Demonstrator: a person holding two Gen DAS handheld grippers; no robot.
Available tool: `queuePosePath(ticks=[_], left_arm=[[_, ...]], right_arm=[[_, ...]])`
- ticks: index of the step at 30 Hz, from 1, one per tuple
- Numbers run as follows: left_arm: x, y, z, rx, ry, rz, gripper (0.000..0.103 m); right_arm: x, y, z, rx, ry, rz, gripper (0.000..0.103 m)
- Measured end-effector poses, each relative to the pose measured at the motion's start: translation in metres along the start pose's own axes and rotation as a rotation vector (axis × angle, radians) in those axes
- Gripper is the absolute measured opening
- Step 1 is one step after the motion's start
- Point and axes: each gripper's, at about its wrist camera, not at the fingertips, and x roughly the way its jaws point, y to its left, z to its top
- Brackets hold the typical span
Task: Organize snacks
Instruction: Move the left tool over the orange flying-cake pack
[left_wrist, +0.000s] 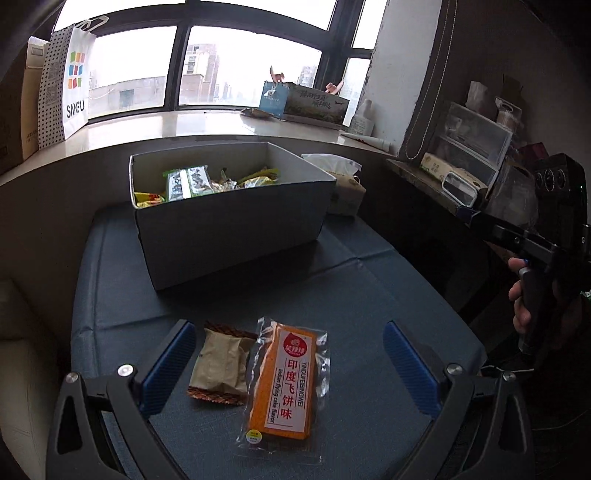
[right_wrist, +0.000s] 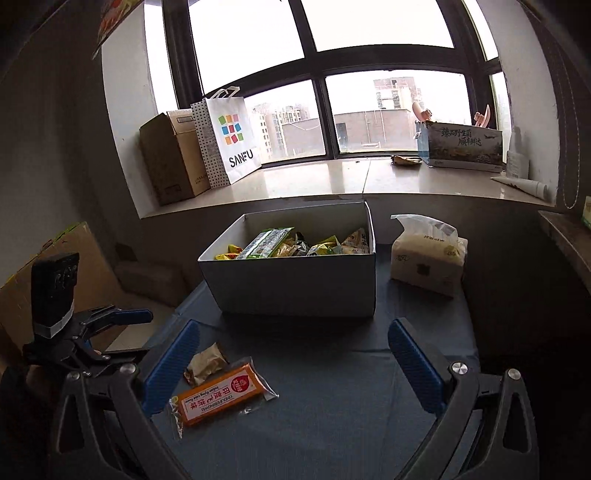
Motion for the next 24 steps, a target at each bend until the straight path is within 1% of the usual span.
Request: queuePosePath(ticks=[1, 2, 4, 6, 8, 10, 12, 13, 15, 17, 19, 21, 24], left_arm=[[0.004, -0.002, -0.011, -0.006, 0.017, -0.006, 0.103], [0.008, -0.005, -0.021, -0.009, 0.038, 0.004, 0.103], [0.018, -0.007, -0.039, -0.015, 0.077, 0.030, 0.103], [0.031, -0.009, -0.051, -0.012, 0.129, 0.031, 0.103], [0.045, -0.013, -0.059, 0.016, 0.186, 0.076, 0.103], [0.056, -0.016, -0.062, 0.044, 0.222, 0.084, 0.103], [0.068, -0.016, -0.063, 0.064, 0.276, 0.105, 0.103], [0.074, -0.014, -0.063, 0.064, 0.295, 0.121, 0.103], [0.083, -0.008, -0.061, 0.045, 0.321, 0.108, 0.103], [0.087, -0.002, -0.057, 0.027, 0.322, 0.109, 0.103], [0.091, 0.001, -0.052, 0.027, 0.339, 0.141, 0.103], [0.094, 0.003, -0.050, 0.030, 0.352, 0.150, 0.103], [0.104, -0.005, -0.051, 0.111, 0.372, 0.202, 0.103]], right_arm=[[-0.003, -0.001, -0.012, 0.014, 0.003, -0.005, 0.103], [-0.006, -0.005, -0.025, 0.041, 0.008, -0.011, 0.103], [-0.008, -0.013, -0.049, 0.090, 0.037, -0.021, 0.103], [-0.007, -0.023, -0.069, 0.139, 0.075, -0.022, 0.103], [-0.003, -0.031, -0.082, 0.156, 0.123, -0.038, 0.103], [-0.001, -0.037, -0.086, 0.175, 0.136, -0.055, 0.103], [-0.004, -0.041, -0.085, 0.192, 0.118, -0.046, 0.103], [-0.005, -0.041, -0.084, 0.192, 0.111, -0.042, 0.103], [-0.006, -0.039, -0.084, 0.183, 0.107, -0.037, 0.103], [-0.004, -0.036, -0.083, 0.175, 0.115, -0.036, 0.103], [-0.003, -0.034, -0.083, 0.169, 0.118, -0.034, 0.103], [-0.002, -0.033, -0.083, 0.163, 0.118, -0.028, 0.103], [0.000, -0.032, -0.084, 0.165, 0.129, -0.021, 0.103]])
